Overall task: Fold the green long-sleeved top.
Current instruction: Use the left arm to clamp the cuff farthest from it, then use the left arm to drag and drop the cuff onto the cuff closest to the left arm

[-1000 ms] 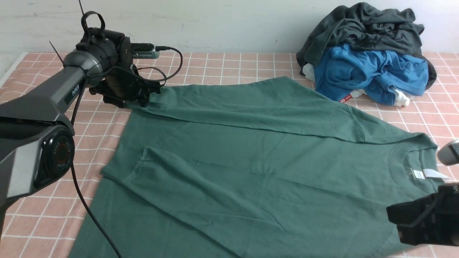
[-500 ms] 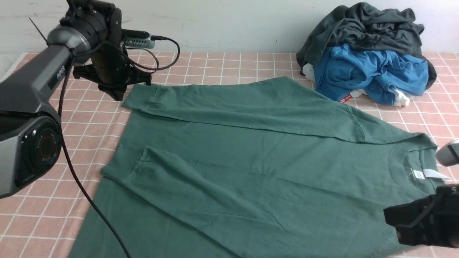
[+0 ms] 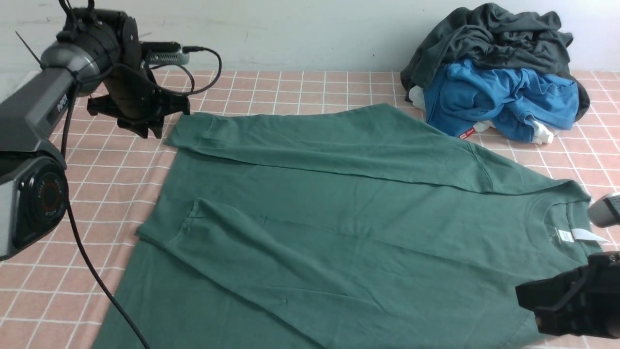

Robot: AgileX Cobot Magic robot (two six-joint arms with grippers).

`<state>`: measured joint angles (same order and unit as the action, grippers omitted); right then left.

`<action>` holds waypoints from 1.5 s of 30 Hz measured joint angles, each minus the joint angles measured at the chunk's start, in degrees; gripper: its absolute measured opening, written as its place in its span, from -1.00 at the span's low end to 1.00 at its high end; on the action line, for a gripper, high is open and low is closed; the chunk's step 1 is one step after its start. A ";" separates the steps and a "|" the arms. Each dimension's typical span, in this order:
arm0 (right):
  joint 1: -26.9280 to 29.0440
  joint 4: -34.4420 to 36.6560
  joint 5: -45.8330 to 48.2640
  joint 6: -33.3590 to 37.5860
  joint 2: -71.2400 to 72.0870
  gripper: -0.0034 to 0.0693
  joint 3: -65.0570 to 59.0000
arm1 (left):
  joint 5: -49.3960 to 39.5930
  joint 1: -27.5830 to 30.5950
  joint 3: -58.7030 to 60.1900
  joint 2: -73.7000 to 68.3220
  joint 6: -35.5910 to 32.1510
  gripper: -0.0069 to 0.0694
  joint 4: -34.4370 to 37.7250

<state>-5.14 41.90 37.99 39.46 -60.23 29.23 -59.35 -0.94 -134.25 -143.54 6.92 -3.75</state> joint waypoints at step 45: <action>0.00 4.41 1.91 10.76 0.17 -0.94 0.11 | 1.90 -6.15 60.89 40.42 -14.44 -0.41 4.47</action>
<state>-5.14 46.30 39.90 50.22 -60.06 29.34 -57.45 -7.09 -73.36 -103.12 -7.52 0.72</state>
